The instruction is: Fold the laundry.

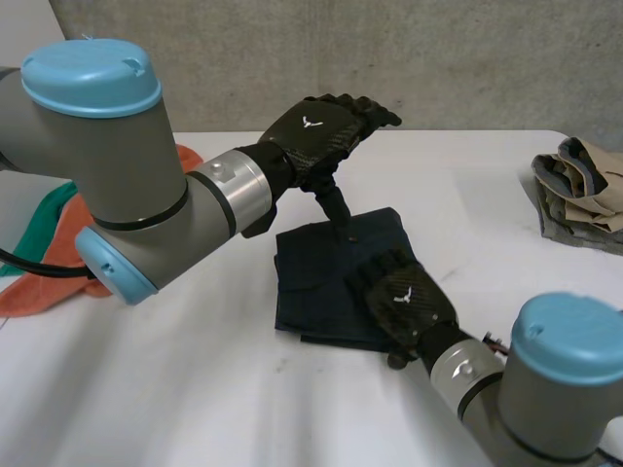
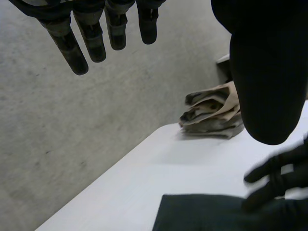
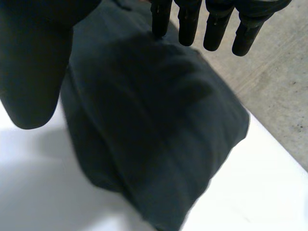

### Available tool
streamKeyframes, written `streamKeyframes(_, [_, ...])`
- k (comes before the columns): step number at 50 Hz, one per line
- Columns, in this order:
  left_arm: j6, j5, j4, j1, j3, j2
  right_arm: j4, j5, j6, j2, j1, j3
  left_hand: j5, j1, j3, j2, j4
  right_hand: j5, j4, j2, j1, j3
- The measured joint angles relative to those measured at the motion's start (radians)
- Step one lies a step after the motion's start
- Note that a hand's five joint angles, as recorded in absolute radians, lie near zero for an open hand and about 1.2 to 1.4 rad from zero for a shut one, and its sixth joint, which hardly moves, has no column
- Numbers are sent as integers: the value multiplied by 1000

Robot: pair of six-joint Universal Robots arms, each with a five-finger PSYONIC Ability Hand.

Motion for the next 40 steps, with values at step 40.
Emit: streamKeyframes(40, [-18,15,12,-2,-49,-18,-307,106,44,264,-3,-222,0,0,0,0,0,783,961,905,781,902])
